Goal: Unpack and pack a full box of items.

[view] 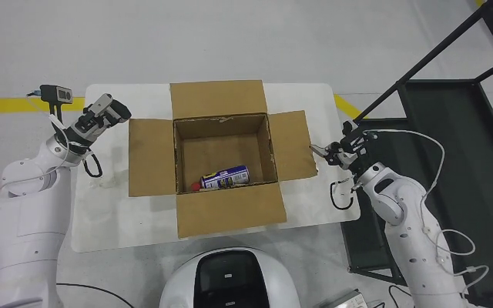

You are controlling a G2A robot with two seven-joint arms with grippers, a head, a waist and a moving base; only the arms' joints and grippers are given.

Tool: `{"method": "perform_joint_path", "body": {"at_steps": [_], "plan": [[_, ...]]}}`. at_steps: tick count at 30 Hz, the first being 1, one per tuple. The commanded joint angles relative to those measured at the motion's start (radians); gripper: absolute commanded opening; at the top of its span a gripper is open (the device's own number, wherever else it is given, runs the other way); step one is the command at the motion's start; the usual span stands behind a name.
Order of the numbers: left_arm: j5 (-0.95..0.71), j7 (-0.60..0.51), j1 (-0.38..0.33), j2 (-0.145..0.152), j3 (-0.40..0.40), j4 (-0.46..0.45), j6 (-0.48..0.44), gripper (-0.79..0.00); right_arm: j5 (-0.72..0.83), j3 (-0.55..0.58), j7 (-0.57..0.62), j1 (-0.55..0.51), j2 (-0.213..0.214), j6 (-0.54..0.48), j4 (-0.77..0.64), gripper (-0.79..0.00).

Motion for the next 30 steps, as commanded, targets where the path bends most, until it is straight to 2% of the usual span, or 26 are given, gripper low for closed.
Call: {"method": "perform_joint_path", "body": {"at_steps": [1, 5, 10, 22, 24, 26, 30], "plan": [[0.000, 0.000, 0.000, 0.000, 0.000, 0.000, 0.000, 0.000, -0.075, 0.011, 0.022, -0.008, 0.007, -0.029, 0.017, 0.000], [0.000, 0.000, 0.000, 0.000, 0.000, 0.000, 0.000, 0.000, -0.148, 0.023, -0.022, -0.047, 0.017, -0.111, 0.108, 0.000], [0.000, 0.000, 0.000, 0.000, 0.000, 0.000, 0.000, 0.000, -0.141, 0.004, -0.055, -0.045, 0.018, -0.159, 0.254, 0.000], [0.000, 0.000, 0.000, 0.000, 0.000, 0.000, 0.000, 0.000, -0.116, -0.186, -0.098, 0.241, -0.010, -0.158, 0.675, 0.000], [0.000, 0.000, 0.000, 0.000, 0.000, 0.000, 0.000, 0.000, -0.119, -0.207, -0.111, 0.274, -0.014, -0.152, 0.727, 0.000], [0.000, 0.000, 0.000, 0.000, 0.000, 0.000, 0.000, 0.000, -0.133, -0.225, -0.125, 0.298, -0.017, -0.149, 0.769, -0.040], [0.000, 0.000, 0.000, 0.000, 0.000, 0.000, 0.000, 0.000, -0.173, -0.256, -0.159, 0.333, -0.020, -0.142, 0.830, -0.040]]}}
